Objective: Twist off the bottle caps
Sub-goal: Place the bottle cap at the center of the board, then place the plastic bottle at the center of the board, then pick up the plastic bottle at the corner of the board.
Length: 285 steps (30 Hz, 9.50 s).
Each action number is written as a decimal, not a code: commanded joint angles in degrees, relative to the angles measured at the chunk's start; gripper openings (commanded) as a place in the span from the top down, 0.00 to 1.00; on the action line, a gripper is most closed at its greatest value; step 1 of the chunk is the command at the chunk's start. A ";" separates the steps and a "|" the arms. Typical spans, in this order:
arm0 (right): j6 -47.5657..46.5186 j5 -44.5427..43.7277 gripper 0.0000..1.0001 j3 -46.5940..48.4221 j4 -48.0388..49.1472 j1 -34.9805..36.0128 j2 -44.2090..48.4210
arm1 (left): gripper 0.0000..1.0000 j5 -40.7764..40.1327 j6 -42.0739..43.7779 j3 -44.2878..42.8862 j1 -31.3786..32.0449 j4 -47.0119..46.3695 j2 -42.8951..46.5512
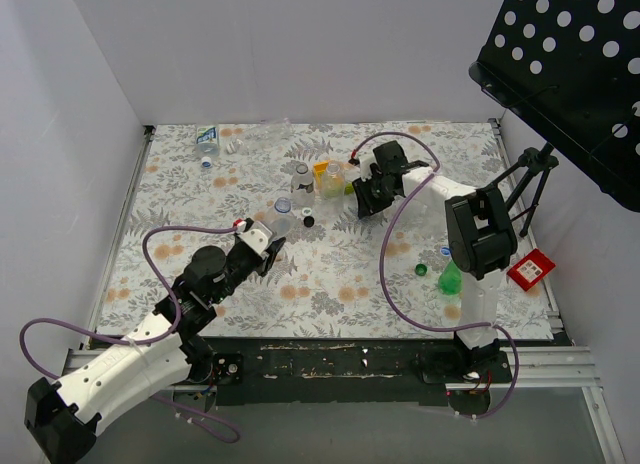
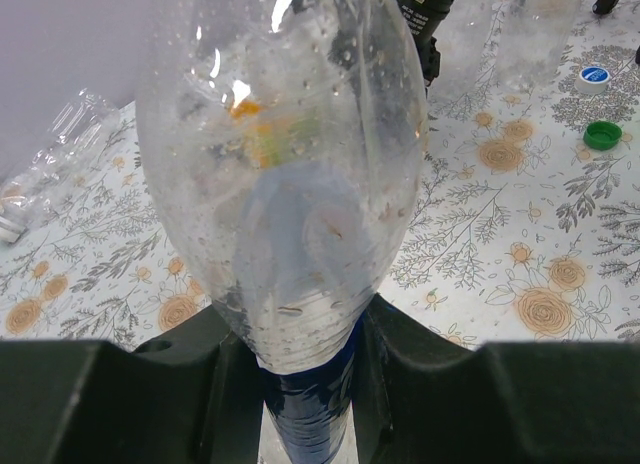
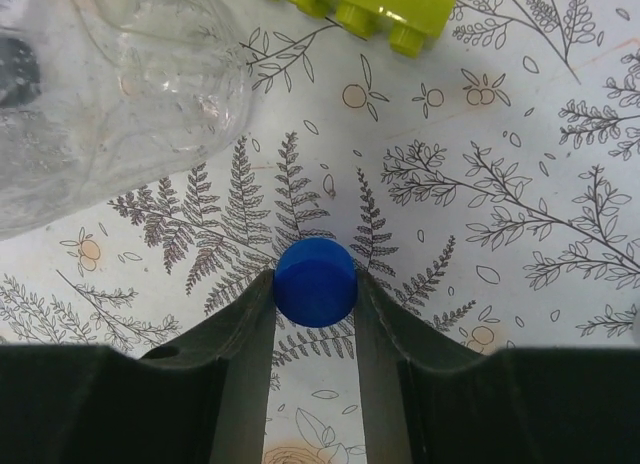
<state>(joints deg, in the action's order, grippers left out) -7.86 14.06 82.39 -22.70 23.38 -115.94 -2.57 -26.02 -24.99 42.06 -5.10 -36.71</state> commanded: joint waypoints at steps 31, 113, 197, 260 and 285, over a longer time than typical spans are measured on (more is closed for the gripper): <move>-35.10 27.23 0.43 -7.68 -16.07 -0.35 39.36 | 0.84 28.66 0.89 -2.95 -0.32 0.01 -2.22; -17.72 21.35 0.99 7.34 0.55 -8.00 26.22 | 0.02 -8.07 2.99 1.18 6.54 1.32 -1.52; -18.77 25.22 0.25 13.06 -3.23 -8.08 19.96 | 0.02 -4.82 1.76 0.74 4.52 0.18 -2.05; -13.93 49.74 0.04 -30.54 -0.76 -30.32 74.72 | 0.02 28.67 -43.41 -39.06 -48.56 8.98 -44.65; -17.72 55.28 0.05 -34.23 -4.11 -30.50 70.33 | 0.05 9.42 -26.72 -86.09 -49.80 26.90 -91.52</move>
<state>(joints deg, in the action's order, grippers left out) -25.45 67.51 47.99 -27.22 -7.07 -45.28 8.97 -56.16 -106.19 -7.75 20.38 -127.81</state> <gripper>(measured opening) 0.957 0.954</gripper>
